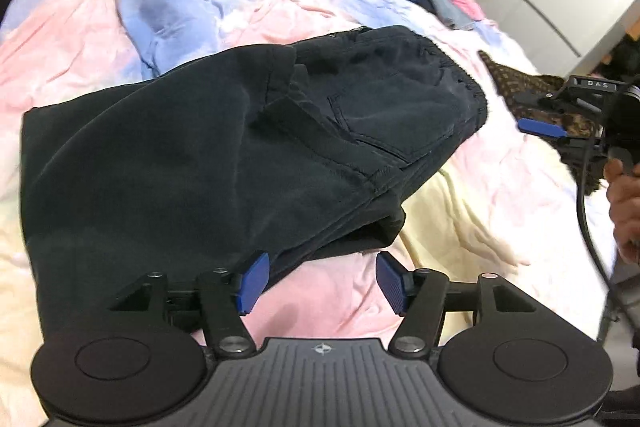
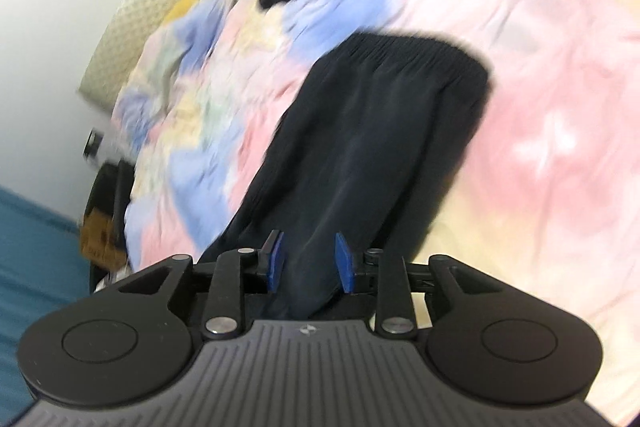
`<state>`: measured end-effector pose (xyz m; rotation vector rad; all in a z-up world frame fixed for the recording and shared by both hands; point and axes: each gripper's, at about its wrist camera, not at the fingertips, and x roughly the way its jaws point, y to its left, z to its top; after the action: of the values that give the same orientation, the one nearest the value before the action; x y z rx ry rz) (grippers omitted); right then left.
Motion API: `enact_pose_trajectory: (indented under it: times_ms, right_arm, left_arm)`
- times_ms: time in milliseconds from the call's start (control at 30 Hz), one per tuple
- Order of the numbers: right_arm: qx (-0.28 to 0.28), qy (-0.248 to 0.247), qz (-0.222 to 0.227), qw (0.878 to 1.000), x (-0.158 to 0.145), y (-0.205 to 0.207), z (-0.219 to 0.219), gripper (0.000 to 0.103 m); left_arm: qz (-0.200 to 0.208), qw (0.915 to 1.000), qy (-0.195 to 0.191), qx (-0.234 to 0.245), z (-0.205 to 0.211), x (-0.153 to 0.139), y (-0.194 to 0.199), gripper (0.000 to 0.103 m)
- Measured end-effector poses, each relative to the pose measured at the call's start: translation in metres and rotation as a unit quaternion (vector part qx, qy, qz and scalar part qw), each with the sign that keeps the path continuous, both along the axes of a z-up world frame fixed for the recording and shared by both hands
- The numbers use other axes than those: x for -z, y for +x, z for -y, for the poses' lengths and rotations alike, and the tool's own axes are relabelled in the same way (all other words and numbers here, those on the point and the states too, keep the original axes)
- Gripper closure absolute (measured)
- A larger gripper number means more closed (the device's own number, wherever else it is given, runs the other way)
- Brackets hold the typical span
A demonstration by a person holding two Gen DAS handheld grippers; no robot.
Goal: Fold clothes
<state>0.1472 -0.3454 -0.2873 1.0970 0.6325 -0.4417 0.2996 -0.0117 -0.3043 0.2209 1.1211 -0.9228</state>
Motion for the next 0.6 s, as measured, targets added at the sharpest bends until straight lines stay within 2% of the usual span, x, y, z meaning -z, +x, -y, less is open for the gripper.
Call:
enact_pose_trajectory:
  times_ms: [133, 200, 233, 300, 367, 467, 600]
  right_arm:
    - [0.015, -0.007, 0.001, 1.0, 0.026, -0.006, 0.053, 0.055]
    - [0.028, -0.005, 0.002, 1.0, 0.042, -0.005, 0.077, 0.039]
    - [0.032, -0.002, 0.004, 0.999, 0.051, -0.005, 0.089, 0.038]
    - [0.037, 0.013, 0.006, 0.999, 0.073, -0.003, 0.11, 0.022]
    - [0.037, 0.032, 0.009, 0.999, 0.095, 0.001, 0.124, 0.014]
    - [0.038, 0.062, 0.021, 0.997, 0.127, 0.008, 0.143, 0.011]
    - [0.045, 0.077, 0.04, 0.995, 0.154, 0.022, 0.158, 0.011]
  left_arm:
    - [0.004, 0.9992, 0.018, -0.036, 0.012, -0.014, -0.012, 0.041]
    - [0.006, 0.9977, 0.026, -0.063, 0.02, -0.021, -0.016, 0.041]
    - [0.006, 0.9965, 0.031, -0.077, 0.023, -0.025, -0.018, 0.041]
    - [0.006, 0.9931, 0.041, -0.11, 0.029, -0.031, -0.019, 0.041]
    - [-0.01, 0.9876, 0.038, -0.152, 0.029, -0.038, -0.02, 0.041]
    - [-0.032, 0.9779, 0.038, -0.203, 0.025, -0.047, -0.024, 0.04]
    - [-0.032, 0.9703, 0.055, -0.234, 0.022, -0.06, -0.033, 0.038]
